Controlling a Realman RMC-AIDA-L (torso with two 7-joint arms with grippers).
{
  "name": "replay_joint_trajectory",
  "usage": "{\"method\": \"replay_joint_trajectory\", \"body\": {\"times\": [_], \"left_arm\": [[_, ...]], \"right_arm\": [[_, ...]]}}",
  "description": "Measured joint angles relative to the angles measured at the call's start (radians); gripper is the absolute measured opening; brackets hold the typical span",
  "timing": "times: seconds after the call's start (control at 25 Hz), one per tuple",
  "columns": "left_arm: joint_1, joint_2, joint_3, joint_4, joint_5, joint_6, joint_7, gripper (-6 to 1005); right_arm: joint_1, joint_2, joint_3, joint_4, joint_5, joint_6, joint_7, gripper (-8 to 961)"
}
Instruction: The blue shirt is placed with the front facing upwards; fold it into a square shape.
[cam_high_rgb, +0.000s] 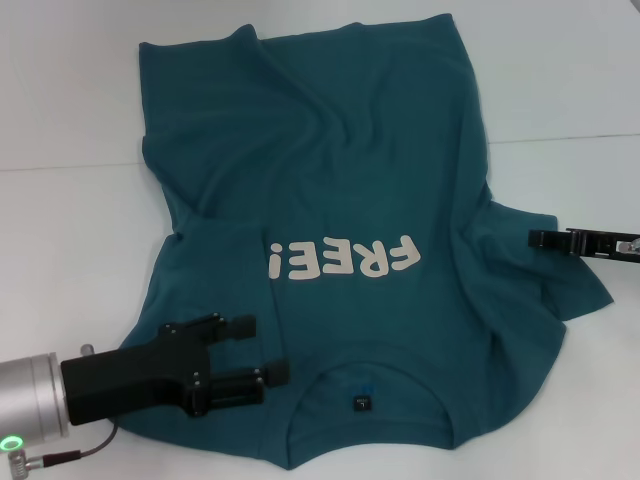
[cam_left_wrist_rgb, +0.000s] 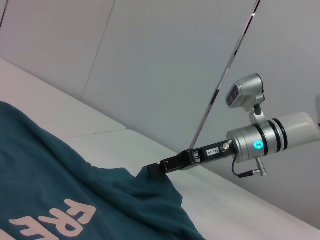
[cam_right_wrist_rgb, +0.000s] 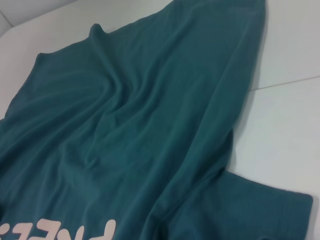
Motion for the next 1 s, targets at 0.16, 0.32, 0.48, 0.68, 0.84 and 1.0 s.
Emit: {"method": "replay_joint_trajectory", "body": {"times": [0.16,0.32,0.48,0.68,0.84,1.0], "left_arm": [[0.003,0.0,0.0,0.0,0.0,0.0,0.0,878],[0.005,-0.001,0.0,0.0,0.0,0.001,0.0,877],[0.006,-0.002,0.0,0.0,0.0,0.001,0.0,877],[0.007,-0.003,0.0,0.0,-0.002,0.003,0.0,878],[0.014,-0.005,-0.001,0.0,-0.007,0.004,0.001,877],[0.017,-0.006,-0.001,-0.003,-0.008,0.004,0.004,877]], "right_arm": [[-0.004,-0.002,0.0,0.0,0.001,-0.003,0.0,403],[-0.004,-0.003,0.0,0.0,0.0,-0.003,0.0,311],[-0.01,-0.003,0.001,-0.002,0.005,-0.003,0.0,173],[-0.026,-0.007,0.011,-0.011,0.009,0.001,0.0,28],[-0.043,-0.027,0.028,-0.013,0.011,0.005,0.0,12],[-0.048,-0.054,0.038,-0.013,0.012,0.002,0.0,12]]}}
